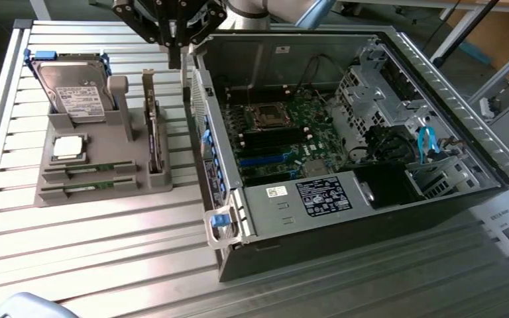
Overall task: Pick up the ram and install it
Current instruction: 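Reach for the ram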
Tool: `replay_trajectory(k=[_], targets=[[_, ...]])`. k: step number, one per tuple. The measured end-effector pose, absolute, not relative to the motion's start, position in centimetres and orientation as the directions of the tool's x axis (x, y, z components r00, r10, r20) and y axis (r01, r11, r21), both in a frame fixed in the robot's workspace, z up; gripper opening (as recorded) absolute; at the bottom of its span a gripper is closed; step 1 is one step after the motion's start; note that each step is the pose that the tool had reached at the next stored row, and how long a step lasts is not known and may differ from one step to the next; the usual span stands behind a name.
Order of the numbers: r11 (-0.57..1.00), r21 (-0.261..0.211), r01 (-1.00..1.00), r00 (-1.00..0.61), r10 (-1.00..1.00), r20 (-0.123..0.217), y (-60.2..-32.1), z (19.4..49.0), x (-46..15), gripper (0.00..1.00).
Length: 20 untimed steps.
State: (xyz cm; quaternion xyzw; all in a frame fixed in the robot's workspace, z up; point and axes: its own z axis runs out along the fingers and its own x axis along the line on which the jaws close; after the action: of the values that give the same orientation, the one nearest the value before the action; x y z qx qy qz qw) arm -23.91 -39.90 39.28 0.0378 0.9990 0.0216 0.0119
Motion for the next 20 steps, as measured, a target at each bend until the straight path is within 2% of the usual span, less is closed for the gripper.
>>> replay_trajectory(k=[20], targets=[[0.996, 0.043, 0.076, -0.997, 0.076, -0.012, -39.9, 39.2, -30.1, 0.1]])
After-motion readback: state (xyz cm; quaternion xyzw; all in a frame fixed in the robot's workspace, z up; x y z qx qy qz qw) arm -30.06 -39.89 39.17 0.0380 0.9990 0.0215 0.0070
